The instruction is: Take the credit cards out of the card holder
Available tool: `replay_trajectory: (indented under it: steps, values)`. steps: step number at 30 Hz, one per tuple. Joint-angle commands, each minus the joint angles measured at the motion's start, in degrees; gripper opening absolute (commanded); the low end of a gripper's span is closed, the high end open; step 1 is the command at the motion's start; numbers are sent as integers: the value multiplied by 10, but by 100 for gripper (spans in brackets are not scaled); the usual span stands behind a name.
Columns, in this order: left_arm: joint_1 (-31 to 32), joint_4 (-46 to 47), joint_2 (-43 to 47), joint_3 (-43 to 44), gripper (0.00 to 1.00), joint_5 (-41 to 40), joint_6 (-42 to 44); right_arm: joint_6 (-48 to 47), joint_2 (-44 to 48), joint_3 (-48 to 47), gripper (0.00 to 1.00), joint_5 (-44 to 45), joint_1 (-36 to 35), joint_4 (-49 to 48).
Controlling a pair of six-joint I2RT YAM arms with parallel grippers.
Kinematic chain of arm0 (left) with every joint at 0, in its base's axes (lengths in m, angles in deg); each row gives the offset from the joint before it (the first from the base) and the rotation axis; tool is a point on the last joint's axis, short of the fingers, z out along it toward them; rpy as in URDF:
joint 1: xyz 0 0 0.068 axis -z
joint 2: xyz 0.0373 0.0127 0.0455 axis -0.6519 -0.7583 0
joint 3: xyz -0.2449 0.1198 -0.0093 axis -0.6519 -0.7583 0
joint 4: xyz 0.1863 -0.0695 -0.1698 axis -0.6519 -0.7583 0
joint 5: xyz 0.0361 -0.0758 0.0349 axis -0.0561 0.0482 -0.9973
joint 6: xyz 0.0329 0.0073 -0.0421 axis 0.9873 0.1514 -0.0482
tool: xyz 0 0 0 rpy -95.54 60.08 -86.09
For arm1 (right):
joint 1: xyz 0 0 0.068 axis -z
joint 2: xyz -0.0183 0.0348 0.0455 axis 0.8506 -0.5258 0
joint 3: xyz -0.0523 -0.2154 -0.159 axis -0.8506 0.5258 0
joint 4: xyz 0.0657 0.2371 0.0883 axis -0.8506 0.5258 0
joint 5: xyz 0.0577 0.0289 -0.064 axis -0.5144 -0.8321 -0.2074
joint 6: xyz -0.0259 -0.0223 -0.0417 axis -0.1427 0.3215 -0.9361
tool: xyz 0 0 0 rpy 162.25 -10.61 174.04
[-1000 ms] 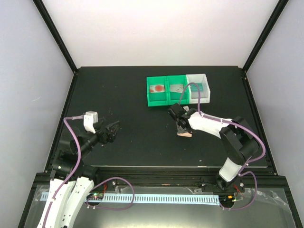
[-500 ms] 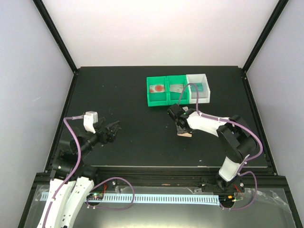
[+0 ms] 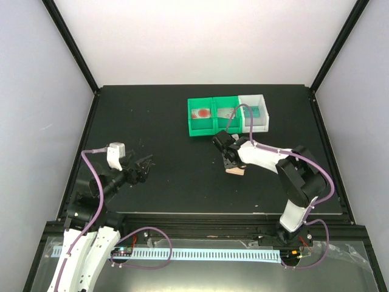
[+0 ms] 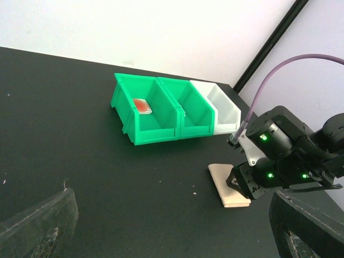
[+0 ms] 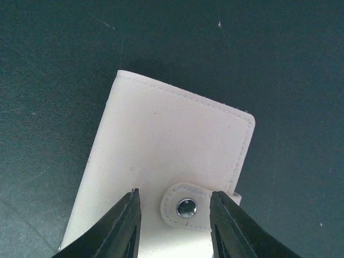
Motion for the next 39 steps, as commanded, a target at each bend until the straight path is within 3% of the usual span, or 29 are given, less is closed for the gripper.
replay_trajectory:
  steps: [1, 9, 19, 29, 39]
  values:
    - [2, 1, 8, 9, 99, -5, 7, 18, -22, -10, 38, 11, 3, -5]
    - [2, -2, 13, 11, 99, -8, 11, 41, -37, 13, 31, 40, 4, 5]
    - [2, -12, 14, 13, 99, -9, 9, 36, -24, 17, 1, 84, 3, 15]
    - [3, -23, -17, 14, 99, 11, -10, -6, 32, 42, 1, 6, -14, -53]
    - [5, -29, -134, 15, 91, 78, -44, -16, 99, 36, 1, -60, -91, -96]
